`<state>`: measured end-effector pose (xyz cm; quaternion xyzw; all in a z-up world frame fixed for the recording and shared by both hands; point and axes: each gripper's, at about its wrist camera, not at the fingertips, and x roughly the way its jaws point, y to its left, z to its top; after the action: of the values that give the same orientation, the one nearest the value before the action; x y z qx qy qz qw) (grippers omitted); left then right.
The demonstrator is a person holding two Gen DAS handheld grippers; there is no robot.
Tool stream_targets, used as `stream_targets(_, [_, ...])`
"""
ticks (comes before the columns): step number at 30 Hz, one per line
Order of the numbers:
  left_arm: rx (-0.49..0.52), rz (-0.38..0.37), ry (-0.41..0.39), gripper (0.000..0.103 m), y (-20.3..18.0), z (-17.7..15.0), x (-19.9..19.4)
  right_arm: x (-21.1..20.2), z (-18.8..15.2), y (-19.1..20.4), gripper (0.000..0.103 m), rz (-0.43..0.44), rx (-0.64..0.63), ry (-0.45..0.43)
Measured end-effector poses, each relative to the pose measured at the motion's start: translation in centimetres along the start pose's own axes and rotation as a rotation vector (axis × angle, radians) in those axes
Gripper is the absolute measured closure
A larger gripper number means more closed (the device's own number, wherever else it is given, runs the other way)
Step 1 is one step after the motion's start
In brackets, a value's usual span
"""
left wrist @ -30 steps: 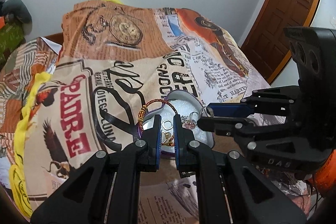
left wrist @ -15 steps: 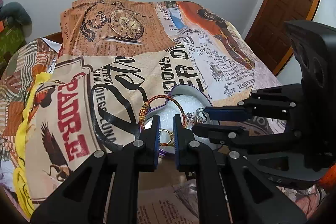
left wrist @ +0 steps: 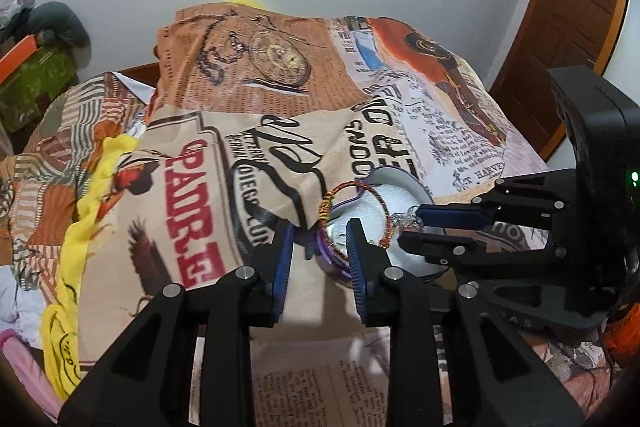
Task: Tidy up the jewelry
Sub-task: 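Open both tools over the heart tin to drop the charm and ring, then move both tools back to the remaining red beaded bracelet and rings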
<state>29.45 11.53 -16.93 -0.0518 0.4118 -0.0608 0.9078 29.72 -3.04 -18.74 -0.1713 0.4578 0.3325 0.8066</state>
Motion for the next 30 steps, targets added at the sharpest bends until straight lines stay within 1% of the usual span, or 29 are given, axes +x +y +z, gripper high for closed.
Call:
stream_targets(3, [-0.002, 0.009, 0.002, 0.073, 0.2, -0.2, -0.3, 0.1, 0.0, 0.1, 0.079, -0.006, 0.000, 0.012])
stream_targets(5, [0.000, 0.017, 0.004, 0.073, 0.1, -0.3, -0.5, -0.2, 0.0, 0.2, 0.079, -0.014, -0.007, 0.015])
stream_targets(11, [0.003, 0.023, -0.009, 0.073, -0.4, -0.3, -2.1, -2.3, 0.0, 0.4, 0.077, -0.036, -0.008, -0.014])
stream_targets(13, [0.006, 0.022, -0.016, 0.073, -0.8, -0.3, -2.7, -3.4, -0.1, 0.3, 0.073, -0.041, 0.002, -0.027])
stream_targets(15, [0.017, 0.022, -0.027, 0.073, -1.4, -0.2, -3.6, -4.3, -0.2, 0.4, 0.070, -0.049, 0.008, -0.043])
stream_targets(17, [0.031, 0.021, -0.039, 0.073, -2.2, -0.1, -4.6, -5.4, -0.5, 0.3, 0.070, -0.060, 0.014, -0.060])
stream_targets(21, [0.063, 0.017, -0.068, 0.065, -3.8, -0.2, -6.6, -7.8, -1.1, 0.3, 0.070, -0.081, 0.026, -0.091])
stream_targets(27, [0.099, 0.001, -0.100, 0.060, -6.2, -0.8, -9.1, -11.4, -2.7, 0.1, 0.070, -0.106, 0.054, -0.140])
stream_targets(30, [0.115, -0.006, -0.108, 0.060, -7.4, -1.2, -10.0, -12.8, -3.7, -0.1, 0.070, -0.117, 0.070, -0.156])
